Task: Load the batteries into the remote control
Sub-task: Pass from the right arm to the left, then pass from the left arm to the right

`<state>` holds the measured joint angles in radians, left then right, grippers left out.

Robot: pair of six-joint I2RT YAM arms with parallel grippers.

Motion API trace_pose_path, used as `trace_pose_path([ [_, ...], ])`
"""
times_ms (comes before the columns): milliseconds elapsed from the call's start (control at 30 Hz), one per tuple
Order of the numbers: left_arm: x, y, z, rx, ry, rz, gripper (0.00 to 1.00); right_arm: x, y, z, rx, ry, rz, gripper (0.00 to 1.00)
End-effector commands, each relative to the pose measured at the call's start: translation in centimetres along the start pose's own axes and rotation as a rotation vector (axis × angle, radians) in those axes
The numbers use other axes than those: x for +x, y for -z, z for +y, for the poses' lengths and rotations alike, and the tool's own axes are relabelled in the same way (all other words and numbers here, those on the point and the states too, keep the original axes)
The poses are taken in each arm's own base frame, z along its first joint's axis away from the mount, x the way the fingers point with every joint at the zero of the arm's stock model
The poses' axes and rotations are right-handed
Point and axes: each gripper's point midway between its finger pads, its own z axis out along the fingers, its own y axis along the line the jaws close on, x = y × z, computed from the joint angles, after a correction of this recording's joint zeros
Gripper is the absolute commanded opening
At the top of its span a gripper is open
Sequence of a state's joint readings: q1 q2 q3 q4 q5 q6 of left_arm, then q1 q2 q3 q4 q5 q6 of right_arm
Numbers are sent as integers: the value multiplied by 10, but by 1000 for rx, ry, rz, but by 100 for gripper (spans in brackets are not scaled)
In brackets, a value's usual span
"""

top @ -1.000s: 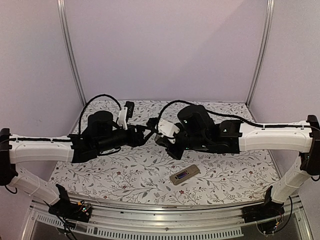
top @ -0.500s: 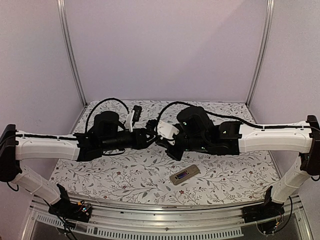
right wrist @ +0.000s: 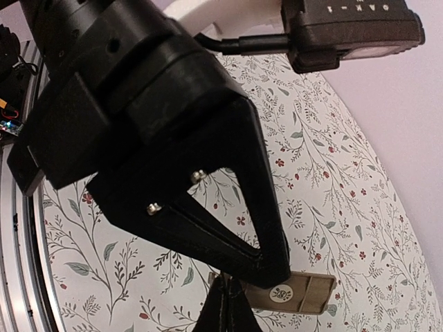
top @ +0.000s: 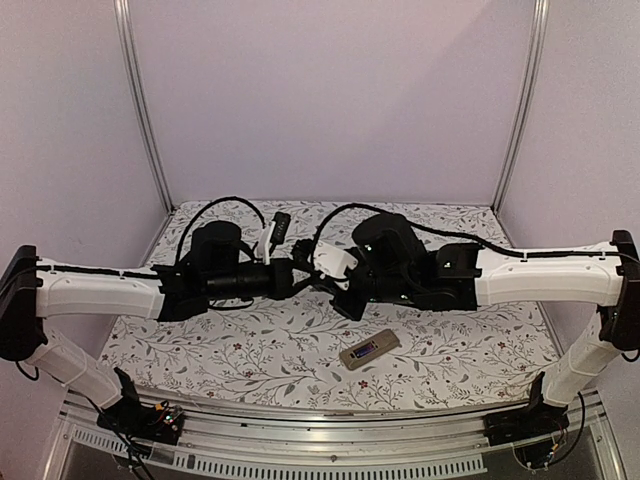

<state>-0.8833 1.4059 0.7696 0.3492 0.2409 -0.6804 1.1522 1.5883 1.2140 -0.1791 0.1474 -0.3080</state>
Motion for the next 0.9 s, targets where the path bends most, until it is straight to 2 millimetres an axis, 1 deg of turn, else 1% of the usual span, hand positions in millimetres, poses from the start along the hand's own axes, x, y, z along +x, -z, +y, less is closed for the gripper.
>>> trace_pose_path([
  [0,-4,4,7,-18,-33,-10,0,1,4,0,9,-5,-3,11],
  [67,-8,6,11,-52,-74,-22,0,-3,9,2,-8,-26,-10,29],
  [133,-15,11,19,-117,-149,-42,0,-10,16,1,-26,-63,-29,36],
  [200,-23,18,27,-191,-265,-75,0,-20,31,-5,-73,-139,-70,43],
  [267,-33,27,33,-284,-398,-113,0,-24,47,-18,-157,-252,-108,53],
  [300,-38,31,35,-335,-492,-129,0,-26,57,-29,-193,-318,-127,56],
  [367,-42,37,29,-404,-660,-157,0,-16,64,-50,-229,-519,-108,57],
  [433,-40,40,20,-482,-829,-189,0,-4,62,-66,-212,-678,-68,57],
  [467,-39,42,15,-522,-902,-207,0,-2,60,-71,-209,-737,-57,58],
  [533,-36,47,7,-601,-1038,-255,0,-7,58,-70,-248,-861,-48,60],
  [567,-31,48,2,-625,-1104,-274,0,-10,58,-69,-266,-892,-49,62],
  [600,-25,51,0,-652,-1179,-291,0,-13,57,-68,-282,-930,-47,62],
  [633,-20,54,-6,-663,-1251,-314,0,-14,55,-67,-294,-955,-42,62],
  [700,-17,60,-16,-695,-1380,-382,0,-16,54,-64,-316,-1000,-36,60],
  [733,-16,62,-20,-720,-1449,-412,0,-16,55,-63,-322,-1008,-33,59],
  [767,-24,71,-31,-752,-1484,-500,0,-14,54,-62,-325,-1016,-29,59],
  [800,-24,74,-35,-809,-1589,-524,0,-13,54,-60,-327,-1018,-25,59],
  [867,-24,79,-43,-911,-1719,-597,0,-8,52,-56,-340,-1022,-14,59],
])
